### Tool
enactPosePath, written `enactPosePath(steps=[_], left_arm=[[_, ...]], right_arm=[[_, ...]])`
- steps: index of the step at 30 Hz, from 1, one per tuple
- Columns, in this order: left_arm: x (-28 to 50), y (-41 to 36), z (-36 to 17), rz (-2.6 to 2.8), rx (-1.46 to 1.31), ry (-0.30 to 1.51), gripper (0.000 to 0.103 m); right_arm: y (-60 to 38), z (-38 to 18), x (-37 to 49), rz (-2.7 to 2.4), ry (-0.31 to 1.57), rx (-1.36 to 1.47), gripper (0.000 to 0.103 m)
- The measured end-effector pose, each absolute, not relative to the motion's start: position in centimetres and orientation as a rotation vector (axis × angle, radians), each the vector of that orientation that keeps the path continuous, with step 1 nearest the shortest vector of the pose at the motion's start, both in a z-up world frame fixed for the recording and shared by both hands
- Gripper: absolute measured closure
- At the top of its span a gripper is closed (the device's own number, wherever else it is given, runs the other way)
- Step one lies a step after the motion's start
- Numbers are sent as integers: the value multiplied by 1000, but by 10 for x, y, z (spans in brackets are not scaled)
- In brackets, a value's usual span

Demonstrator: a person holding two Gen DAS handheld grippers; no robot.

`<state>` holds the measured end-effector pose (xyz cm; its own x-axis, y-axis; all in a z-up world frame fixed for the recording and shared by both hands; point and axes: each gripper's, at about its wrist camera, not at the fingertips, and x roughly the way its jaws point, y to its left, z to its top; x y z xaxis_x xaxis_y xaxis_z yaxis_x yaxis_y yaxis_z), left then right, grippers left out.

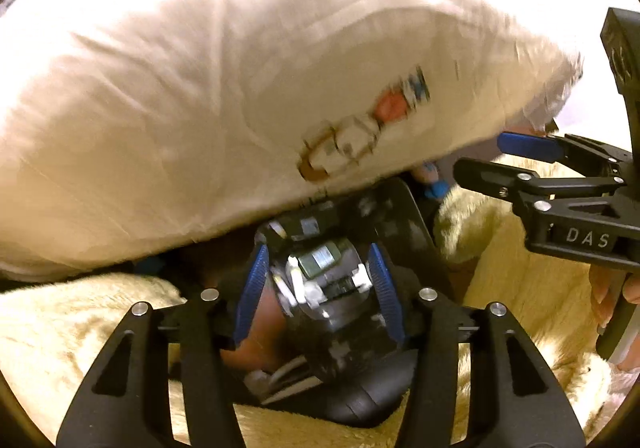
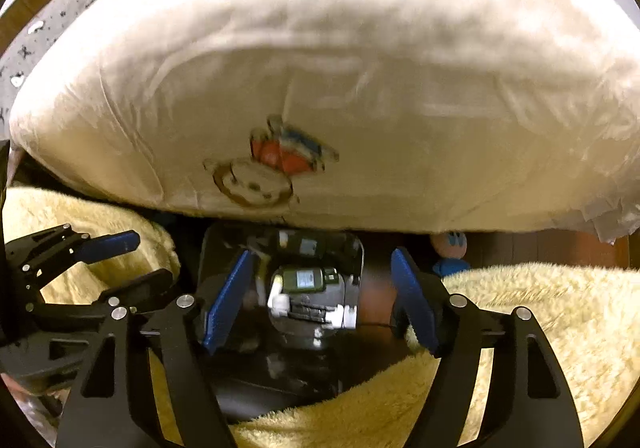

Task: Collect trash
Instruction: 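Raise both open tools back over the pile on the bed, then grasp the small green bottle with the left tool while the right tool grasps the blue cloth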

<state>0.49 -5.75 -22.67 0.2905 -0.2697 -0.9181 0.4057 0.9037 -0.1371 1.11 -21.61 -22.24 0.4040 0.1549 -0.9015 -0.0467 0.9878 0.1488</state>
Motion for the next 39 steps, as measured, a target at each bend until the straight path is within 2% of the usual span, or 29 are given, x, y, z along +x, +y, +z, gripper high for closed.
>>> enactPosePath(steps=[4,10,18,23,26,39], left_arm=[[18,-46,-189,-420,113,1084,46],[49,-35,-138,-370,106,931,40],[112,-32,-115,-349,85,867,29],[160,-37,-99,-359,67,806,8],[186,-45,-96,-372,78,791,8],[261,-74,-113,-390,145,814,8]], right_arm=[[-218,-186,23,131,1027,104,23],[-223,-137,54,90,883,68,21],[-236,-110,117,36,834,94,21],[-247,-98,150,1,812,121,20],[-250,-92,164,-10,800,125,16],[-255,-90,212,-32,801,142,16]])
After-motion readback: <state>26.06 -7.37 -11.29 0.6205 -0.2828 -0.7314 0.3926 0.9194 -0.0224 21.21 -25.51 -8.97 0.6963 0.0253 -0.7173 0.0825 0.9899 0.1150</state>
